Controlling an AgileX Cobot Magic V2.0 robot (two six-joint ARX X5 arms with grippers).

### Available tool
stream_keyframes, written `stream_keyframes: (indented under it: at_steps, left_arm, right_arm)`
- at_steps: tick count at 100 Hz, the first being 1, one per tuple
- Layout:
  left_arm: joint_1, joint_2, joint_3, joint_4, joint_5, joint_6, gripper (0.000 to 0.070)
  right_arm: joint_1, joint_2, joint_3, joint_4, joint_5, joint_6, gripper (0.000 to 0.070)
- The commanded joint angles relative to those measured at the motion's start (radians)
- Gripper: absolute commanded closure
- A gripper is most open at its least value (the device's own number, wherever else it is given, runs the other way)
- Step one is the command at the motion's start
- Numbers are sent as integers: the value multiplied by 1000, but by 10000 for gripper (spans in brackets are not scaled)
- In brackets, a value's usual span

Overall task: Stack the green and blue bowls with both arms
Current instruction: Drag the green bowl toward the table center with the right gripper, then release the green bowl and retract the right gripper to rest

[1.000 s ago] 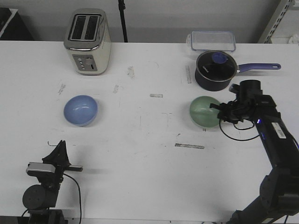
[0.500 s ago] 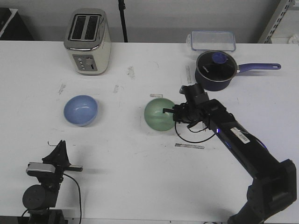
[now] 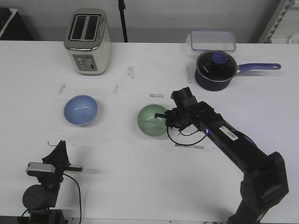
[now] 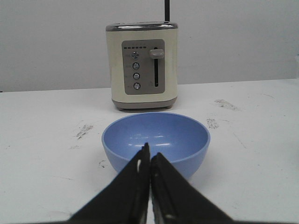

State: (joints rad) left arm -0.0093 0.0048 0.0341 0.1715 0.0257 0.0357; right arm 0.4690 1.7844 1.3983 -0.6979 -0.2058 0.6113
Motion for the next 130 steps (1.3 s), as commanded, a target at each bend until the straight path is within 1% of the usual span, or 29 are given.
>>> stream_keyframes:
  at_steps: [1, 15, 25, 28, 33, 41, 46, 56, 66, 72, 89, 94, 101, 107, 111, 115, 119, 121, 130]
  left_arm:
    - [0, -2, -23, 12, -1, -2, 698]
    - [0, -2, -23, 12, 0, -2, 698]
    - [0, -2, -23, 12, -1, -2, 698]
    - [0, -2, -23, 12, -1, -2, 698]
    - [0, -2, -23, 12, 0, -2, 698]
    - [0, -2, -23, 12, -1, -2, 698]
    - [0, -2, -23, 12, 0, -2, 698]
    - [0, -2, -23, 12, -1, -2, 698]
    - [0, -2, -23, 12, -1, -2, 698]
    - [0, -2, -23, 12, -1, -2, 698]
    - [0, -2, -23, 12, 0, -2, 698]
    - [0, -2, -23, 12, -1, -2, 698]
    - [0, -2, -23, 12, 0, -2, 698]
    - [0, -2, -23, 12, 0, -2, 698]
    - [0, -2, -23, 12, -1, -2, 698]
    - [0, -2, -23, 12, 0, -2, 698]
    - [0, -2, -23, 12, 0, -2, 698]
    - [0, -2, -23, 12, -1, -2, 698]
    - [0, -2, -23, 12, 0, -2, 698]
  right_arm:
    - [7, 26, 21, 4, 0, 14, 690]
    - [7, 37, 21, -4, 0, 12, 688]
    - [8, 46, 21, -6, 0, 12, 662]
    - [8, 46, 21, -6, 0, 12, 638]
    - [8, 47, 21, -6, 0, 13, 578]
    - [8, 47, 21, -4, 0, 14, 449]
    - [7, 47, 21, -2, 1, 13, 403]
    - [8, 39, 21, 5, 0, 13, 333]
    - [8, 18, 21, 15, 0, 11, 227]
    - [8, -1, 21, 23, 1, 8, 196]
    - [-4, -66, 21, 43, 2, -30, 197]
    - [-8, -92, 21, 45, 15, -48, 198]
    - [-16, -131, 19, 57, 37, -106, 205]
    - [-22, -171, 4, 88, 59, -167, 230]
    - [-29, -201, -18, 124, 71, -201, 265]
    - [-39, -236, -47, 167, 76, -231, 320]
    - [-53, -274, -83, 216, 76, -264, 390]
    - [-63, -298, -108, 249, 76, -284, 437]
    - [-101, -378, -197, 349, 77, -369, 571]
